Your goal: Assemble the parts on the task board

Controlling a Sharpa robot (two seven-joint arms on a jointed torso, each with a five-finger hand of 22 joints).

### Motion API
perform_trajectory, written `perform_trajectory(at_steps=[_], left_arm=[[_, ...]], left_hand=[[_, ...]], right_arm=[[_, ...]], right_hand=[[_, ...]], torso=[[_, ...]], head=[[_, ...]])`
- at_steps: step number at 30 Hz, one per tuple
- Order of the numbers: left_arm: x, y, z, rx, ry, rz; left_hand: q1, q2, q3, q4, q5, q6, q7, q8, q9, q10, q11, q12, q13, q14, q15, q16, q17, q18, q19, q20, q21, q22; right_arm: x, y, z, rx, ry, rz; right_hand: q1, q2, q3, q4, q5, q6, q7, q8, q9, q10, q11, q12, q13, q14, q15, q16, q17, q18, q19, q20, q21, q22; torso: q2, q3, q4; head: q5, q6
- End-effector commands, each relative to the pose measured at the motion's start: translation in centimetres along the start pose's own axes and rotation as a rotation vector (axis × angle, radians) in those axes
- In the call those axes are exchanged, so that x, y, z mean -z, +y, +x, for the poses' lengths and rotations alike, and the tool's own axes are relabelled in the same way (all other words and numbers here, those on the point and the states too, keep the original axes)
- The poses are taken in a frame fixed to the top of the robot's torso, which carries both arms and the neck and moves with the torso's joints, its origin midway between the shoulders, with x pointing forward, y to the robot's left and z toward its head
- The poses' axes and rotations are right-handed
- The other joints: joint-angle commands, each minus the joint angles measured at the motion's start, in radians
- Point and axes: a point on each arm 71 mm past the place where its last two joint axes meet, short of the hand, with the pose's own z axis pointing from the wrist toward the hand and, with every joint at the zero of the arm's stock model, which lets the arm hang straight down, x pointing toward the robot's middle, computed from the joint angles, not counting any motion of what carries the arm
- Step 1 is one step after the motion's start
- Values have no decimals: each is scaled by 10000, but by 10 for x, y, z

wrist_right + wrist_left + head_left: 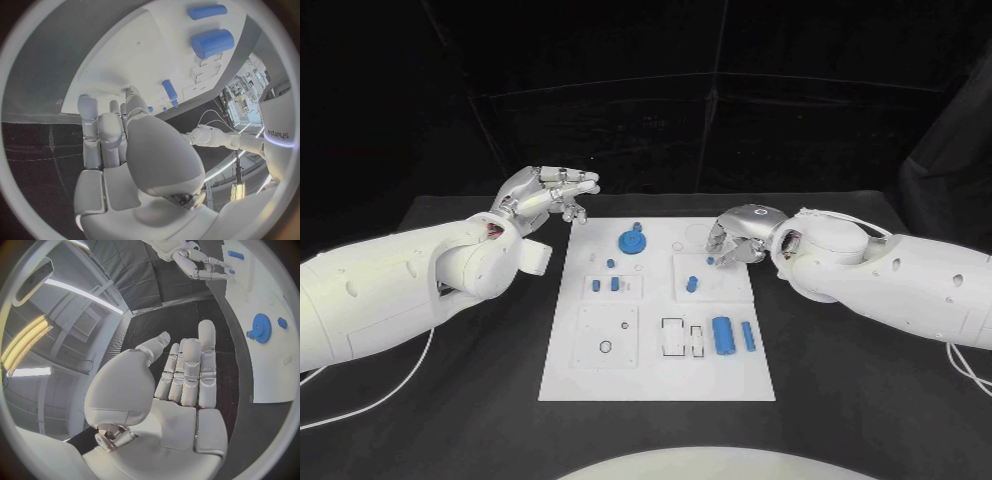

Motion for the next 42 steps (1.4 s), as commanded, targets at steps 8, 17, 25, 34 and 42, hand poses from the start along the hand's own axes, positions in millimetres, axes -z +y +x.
perform_trajectory(at_steps=[8,17,25,34,42], left_arm=[[1,-2,-2,463,-282,240],[1,-2,-2,476,-264,135],[1,-1,-3,472,-273,12],[1,0,-4,469,-281,-81],[1,0,-5,463,-298,-134]], left_hand=[[38,96,-96,-19,-3,47,46,56,-6,46,20,70,14,-153,12,-101,-128,126,-76,10,-84,-53],[58,93,-126,-31,-3,25,72,69,-10,9,40,98,13,-216,28,-158,-242,122,-84,19,-128,-87],[95,107,-142,-49,-2,-9,94,78,-16,-40,58,121,10,-269,42,-200,-334,120,-89,28,-169,-119],[123,114,-152,-65,-1,-27,102,88,-17,-67,66,140,9,-300,49,-223,-390,120,-90,33,-195,-140],[173,126,-156,-96,-1,-51,109,103,-19,-101,72,165,7,-322,53,-233,-433,121,-87,38,-222,-164]], right_arm=[[-4,6,6,489,305,-144],[-6,9,10,471,586,-247],[-8,11,14,489,874,-290],[-9,14,14,532,879,-287],[-6,16,10,402,287,-369]], right_hand=[[155,93,417,-26,-407,180,41,-156,24,300,51,-220,-471,357,72,478,390,-229,297,22,453,535],[352,273,950,-63,-666,486,-12,-164,51,675,-6,-321,-742,449,34,1023,871,-328,583,14,950,1209],[423,272,1523,-112,-793,872,-61,-126,72,1119,-83,-447,-758,501,-24,1412,1200,-429,817,-49,1400,1823],[226,66,2394,-156,-868,1130,-59,-202,60,1467,-99,-742,-753,466,-51,1540,1231,-485,903,-14,1731,2243],[-28,-223,3237,-281,-898,1265,-70,-255,55,1676,-112,-945,-749,441,-82,1533,1110,-534,1012,-13,1994,2588]], torso=[[3,-3,5],[-4,0,0],[2,5,-5],[-1,-1,1],[-9,3,-15]], head=[[-31,-41],[-3,-75],[-9,-116],[-22,-144],[-19,-144]])
